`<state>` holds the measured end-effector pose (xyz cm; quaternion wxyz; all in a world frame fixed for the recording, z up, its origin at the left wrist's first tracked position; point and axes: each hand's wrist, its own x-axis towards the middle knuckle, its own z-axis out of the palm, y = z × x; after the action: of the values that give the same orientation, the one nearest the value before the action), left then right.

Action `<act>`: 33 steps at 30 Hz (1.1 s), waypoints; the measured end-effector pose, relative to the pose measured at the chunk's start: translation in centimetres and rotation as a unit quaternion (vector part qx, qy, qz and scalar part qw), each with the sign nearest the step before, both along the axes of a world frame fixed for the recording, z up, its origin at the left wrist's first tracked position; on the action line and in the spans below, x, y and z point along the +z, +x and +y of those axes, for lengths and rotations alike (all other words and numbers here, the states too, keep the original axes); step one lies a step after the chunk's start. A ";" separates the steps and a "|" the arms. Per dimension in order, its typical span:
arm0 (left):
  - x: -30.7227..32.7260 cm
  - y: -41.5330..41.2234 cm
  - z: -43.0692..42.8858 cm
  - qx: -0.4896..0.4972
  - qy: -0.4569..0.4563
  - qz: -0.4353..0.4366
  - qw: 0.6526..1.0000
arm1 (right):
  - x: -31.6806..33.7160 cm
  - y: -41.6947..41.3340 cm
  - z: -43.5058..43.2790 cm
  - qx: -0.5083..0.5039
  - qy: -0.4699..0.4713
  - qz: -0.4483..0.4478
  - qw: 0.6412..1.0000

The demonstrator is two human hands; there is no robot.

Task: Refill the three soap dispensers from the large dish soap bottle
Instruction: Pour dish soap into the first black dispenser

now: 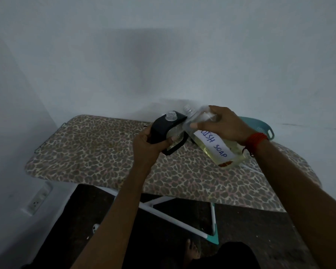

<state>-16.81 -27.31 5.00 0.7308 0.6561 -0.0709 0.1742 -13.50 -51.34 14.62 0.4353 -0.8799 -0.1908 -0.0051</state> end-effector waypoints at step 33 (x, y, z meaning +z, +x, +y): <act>12.3 -2.5 1.4 -0.259 -0.027 -0.015 0.965 | 6.7 -6.5 -2.1 0.038 0.409 -0.008 0.912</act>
<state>-19.35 -25.92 17.29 0.7676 0.5924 -0.2444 -0.0097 -20.03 -53.46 21.28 0.7553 -0.6167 -0.2092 -0.0735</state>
